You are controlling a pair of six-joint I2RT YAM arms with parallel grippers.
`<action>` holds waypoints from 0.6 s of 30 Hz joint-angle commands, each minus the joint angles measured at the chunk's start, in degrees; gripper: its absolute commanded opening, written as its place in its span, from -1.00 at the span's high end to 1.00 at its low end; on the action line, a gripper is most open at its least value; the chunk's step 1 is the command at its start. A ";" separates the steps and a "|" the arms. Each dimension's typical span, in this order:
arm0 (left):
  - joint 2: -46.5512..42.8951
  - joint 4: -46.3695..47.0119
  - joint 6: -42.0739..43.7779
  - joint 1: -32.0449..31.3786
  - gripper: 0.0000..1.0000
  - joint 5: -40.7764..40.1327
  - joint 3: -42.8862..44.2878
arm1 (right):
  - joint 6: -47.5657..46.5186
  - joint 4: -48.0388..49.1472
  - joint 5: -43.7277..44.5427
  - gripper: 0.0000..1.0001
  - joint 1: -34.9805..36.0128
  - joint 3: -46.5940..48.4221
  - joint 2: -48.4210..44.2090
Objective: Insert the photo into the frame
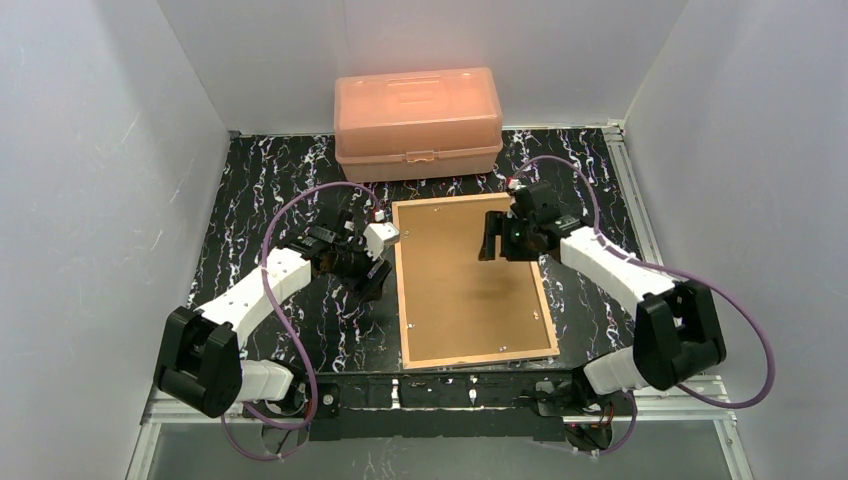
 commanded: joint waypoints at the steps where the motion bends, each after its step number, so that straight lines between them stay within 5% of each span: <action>1: -1.56 -2.47 -2.51 -0.17 -0.34 3.30 -0.38 | 7.04 12.79 -6.83 -0.40 6.20 -3.70 -5.08; 8: 2.55 0.51 -9.06 -0.12 -0.34 7.60 -0.10 | 18.75 25.50 -6.11 0.00 14.00 -13.37 -11.66; 18: 9.41 4.08 -12.29 1.65 -0.08 12.41 -0.12 | 42.77 45.40 8.33 -0.15 29.00 -26.36 -11.15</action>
